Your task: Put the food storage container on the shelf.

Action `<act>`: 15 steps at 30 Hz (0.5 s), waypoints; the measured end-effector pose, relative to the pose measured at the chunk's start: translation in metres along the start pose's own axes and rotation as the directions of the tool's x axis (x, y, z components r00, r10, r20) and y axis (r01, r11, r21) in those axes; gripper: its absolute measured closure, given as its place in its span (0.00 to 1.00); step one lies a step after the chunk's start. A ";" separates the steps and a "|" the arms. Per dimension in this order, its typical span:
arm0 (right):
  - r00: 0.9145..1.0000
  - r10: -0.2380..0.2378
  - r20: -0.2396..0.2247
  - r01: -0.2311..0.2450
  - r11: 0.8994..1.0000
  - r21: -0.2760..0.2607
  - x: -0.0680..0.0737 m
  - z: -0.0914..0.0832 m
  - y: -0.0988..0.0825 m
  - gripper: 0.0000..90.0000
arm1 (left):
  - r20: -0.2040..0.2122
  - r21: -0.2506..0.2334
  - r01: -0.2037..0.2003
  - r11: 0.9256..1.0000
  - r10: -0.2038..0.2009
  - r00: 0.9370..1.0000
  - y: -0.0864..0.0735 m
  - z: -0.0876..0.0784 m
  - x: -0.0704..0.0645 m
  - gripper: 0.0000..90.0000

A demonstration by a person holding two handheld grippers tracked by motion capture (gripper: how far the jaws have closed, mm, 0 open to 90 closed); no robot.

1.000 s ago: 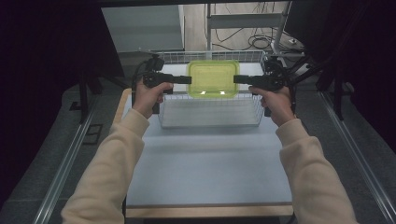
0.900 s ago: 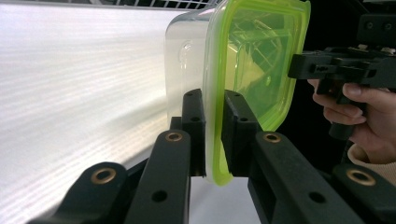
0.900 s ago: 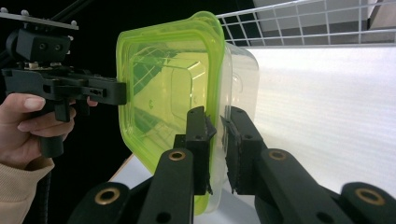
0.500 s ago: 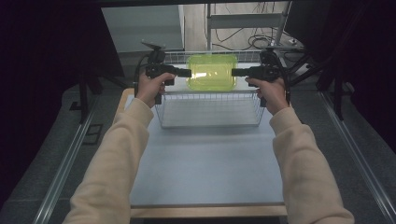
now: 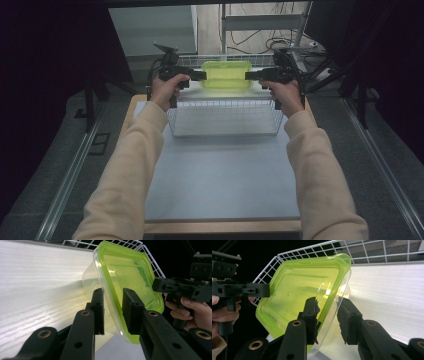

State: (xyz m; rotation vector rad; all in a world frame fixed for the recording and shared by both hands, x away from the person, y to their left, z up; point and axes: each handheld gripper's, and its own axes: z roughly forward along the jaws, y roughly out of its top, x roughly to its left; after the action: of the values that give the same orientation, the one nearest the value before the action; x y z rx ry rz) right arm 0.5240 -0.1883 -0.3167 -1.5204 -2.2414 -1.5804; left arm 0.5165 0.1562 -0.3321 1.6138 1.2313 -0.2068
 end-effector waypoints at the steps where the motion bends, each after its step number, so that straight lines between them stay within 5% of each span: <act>1: 1.000 -0.003 0.008 0.003 1.000 -0.002 0.000 0.001 0.000 0.73 | -0.013 -0.005 -0.003 1.000 0.003 1.000 0.000 0.000 0.000 0.76; 6: 0.999 -0.026 0.040 0.027 1.000 -0.012 0.001 0.005 -0.001 0.66 | -0.018 0.007 -0.032 0.999 0.032 0.999 0.000 0.004 0.002 0.64; 12: 0.997 -0.042 0.064 0.045 0.998 -0.049 0.005 0.002 -0.003 0.51 | -0.033 -0.054 -0.060 0.997 0.058 0.998 0.000 -0.001 -0.002 0.34; 15: 0.994 -0.076 0.072 0.083 0.993 -0.088 0.009 -0.006 -0.005 0.46 | -0.055 -0.082 -0.082 0.993 0.077 0.995 -0.002 -0.008 -0.006 0.29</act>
State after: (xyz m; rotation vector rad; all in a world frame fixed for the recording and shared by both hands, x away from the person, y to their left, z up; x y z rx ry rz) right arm 0.5129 -0.1860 -0.3128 -1.5485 -2.3247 -1.6989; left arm 0.5083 0.1585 -0.3258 1.5998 1.1969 -0.0621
